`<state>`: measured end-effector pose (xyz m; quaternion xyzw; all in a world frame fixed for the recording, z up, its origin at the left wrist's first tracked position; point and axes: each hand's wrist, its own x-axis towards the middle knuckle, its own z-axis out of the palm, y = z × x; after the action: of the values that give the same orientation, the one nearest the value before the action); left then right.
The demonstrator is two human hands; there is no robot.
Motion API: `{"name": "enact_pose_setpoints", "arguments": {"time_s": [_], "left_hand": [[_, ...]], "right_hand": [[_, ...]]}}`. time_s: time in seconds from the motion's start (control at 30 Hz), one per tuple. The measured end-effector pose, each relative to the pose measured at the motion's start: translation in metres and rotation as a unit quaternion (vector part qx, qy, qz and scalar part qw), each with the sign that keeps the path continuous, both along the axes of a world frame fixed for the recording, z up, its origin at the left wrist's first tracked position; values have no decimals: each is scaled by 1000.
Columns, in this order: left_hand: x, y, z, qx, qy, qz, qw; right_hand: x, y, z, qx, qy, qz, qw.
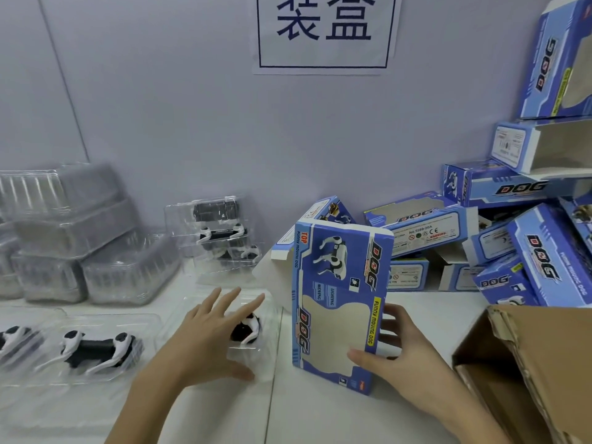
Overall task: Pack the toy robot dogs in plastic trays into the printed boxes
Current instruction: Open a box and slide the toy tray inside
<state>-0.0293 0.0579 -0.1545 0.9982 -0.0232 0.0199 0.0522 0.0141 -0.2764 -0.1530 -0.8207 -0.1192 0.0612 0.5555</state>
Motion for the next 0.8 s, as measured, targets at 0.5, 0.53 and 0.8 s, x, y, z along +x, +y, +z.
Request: {"name": "enact_pose_setpoints", "arguments": {"time_s": [0.5,0.53,0.8], "left_hand": [[-6,-12,23,-108,-177,-4,978],[-7,-13,24,-118,-186,1,975],[-12,-27,42,-302,-324,112,890]], "right_hand": [[9,-7,-3,-45,6,5,999],[8,-7,0,-37,13,8,999],[-12,-8,43,218,-82,-60,971]]}}
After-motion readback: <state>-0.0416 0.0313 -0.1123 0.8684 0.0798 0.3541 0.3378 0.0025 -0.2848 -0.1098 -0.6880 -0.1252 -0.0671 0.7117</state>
